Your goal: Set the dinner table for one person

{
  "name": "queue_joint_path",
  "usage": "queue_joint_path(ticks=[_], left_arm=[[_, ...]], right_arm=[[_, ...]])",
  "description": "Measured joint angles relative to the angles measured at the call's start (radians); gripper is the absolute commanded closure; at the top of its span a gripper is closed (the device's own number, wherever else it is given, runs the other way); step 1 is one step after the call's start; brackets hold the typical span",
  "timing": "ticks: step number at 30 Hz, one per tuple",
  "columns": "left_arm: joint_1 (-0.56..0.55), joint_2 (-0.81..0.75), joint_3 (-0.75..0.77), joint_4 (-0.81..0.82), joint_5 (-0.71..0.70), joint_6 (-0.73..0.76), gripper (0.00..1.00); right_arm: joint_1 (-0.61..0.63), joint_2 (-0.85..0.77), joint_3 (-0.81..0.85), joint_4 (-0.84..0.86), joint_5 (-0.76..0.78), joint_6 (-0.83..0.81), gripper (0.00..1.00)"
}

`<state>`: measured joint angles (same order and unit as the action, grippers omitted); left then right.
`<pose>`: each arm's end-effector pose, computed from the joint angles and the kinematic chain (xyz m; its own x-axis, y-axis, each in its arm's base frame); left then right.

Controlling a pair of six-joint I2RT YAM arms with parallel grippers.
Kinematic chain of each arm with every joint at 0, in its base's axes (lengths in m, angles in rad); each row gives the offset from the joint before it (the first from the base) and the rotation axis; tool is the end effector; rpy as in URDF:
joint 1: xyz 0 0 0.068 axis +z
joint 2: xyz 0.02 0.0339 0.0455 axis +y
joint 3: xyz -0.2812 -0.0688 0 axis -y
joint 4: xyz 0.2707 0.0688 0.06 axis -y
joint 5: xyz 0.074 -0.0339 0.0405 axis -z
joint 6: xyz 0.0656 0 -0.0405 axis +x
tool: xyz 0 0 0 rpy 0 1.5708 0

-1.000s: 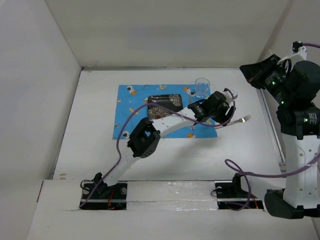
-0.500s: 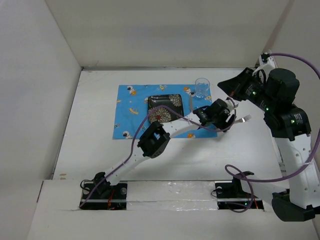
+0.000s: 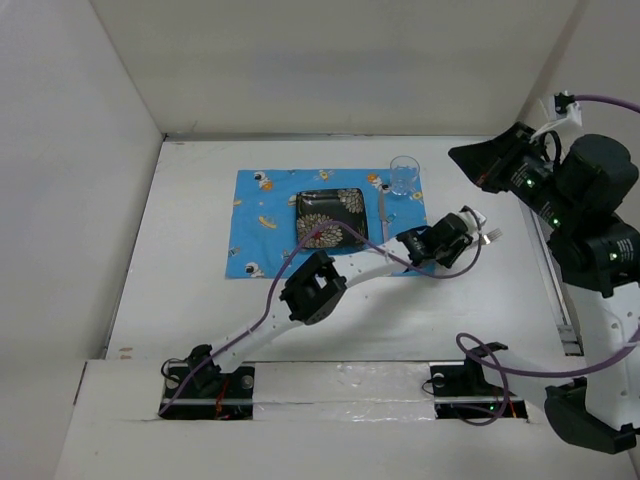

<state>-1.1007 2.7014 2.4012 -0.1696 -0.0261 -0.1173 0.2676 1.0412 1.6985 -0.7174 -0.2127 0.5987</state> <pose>0.3074 -0.6012 0.1474 -0.3067 0.3454 -0.8869 0.8506 0.5175 -0.0926 0.1829 0.0645 0.5608 -0.3080 0.4867 -0.8174 -0.3487 0.7416 0.5730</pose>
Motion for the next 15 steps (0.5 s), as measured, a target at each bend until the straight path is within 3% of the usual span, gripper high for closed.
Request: queue_joint_path(ticks=[4,10,15], left_arm=[[-0.016,0.000,-0.005,0.002,-0.072,-0.008,0.99],[-0.039,-0.004,-0.031,0.037,-0.141,-0.014,1.00],[-0.053,-0.078,-0.138,0.063,-0.114,-0.041,1.00]], right_arm=[[-0.002,-0.031,0.029,0.016,0.003,0.007,0.85],[-0.005,-0.084,0.048,0.047,0.034,0.008,0.83],[-0.005,-0.086,0.122,0.053,0.060,-0.014,0.83]])
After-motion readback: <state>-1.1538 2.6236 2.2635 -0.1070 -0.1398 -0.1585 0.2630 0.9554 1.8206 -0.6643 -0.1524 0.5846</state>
